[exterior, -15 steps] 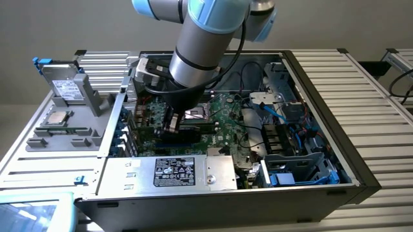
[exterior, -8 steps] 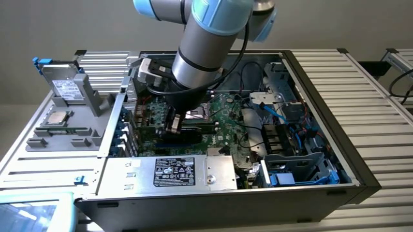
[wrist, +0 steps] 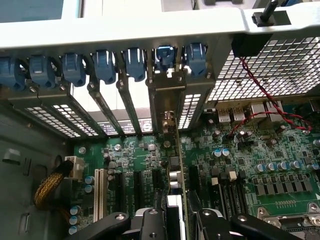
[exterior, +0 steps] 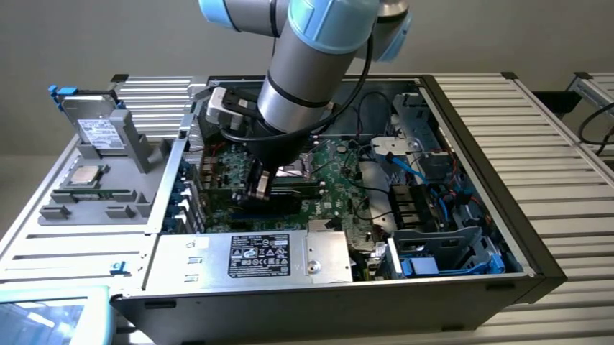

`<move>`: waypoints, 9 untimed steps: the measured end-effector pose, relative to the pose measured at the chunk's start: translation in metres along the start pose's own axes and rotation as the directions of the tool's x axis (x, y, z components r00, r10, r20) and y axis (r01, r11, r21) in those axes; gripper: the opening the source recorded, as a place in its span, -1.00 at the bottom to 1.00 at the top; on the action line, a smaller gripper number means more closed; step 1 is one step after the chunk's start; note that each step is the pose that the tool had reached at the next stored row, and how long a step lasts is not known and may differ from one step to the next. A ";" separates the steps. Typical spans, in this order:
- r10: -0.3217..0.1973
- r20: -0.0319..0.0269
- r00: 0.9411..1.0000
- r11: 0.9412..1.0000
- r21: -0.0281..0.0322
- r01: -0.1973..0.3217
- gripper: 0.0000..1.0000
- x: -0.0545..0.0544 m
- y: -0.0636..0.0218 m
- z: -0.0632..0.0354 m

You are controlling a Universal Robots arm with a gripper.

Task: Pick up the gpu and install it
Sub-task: 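Insert the gpu into the slot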

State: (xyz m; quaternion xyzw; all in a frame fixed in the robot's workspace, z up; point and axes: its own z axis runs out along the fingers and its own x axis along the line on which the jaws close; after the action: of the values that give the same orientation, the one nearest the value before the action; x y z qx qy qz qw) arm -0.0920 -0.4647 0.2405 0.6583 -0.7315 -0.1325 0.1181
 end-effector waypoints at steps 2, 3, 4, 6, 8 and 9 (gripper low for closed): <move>0.000 0.000 1.000 1.000 0.000 0.000 -0.44 0.001 0.0003 0.0001; 0.000 0.000 1.000 1.000 -0.001 0.000 -0.44 0.002 0.0002 0.0001; 0.000 0.000 1.000 1.000 -0.002 0.000 -0.44 0.002 0.0001 0.0001; 0.000 0.000 1.000 1.000 -0.003 0.000 -0.44 0.003 0.0001 0.0001; 0.001 -0.001 1.000 1.000 -0.006 -0.001 -0.44 0.003 0.0002 0.0000; 0.001 -0.001 1.000 1.000 -0.008 -0.001 -0.44 0.003 0.0002 -0.0001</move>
State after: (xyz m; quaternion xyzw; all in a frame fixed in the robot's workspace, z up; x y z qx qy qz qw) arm -0.0924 -0.4674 0.2406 0.6574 -0.7314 -0.1351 0.1209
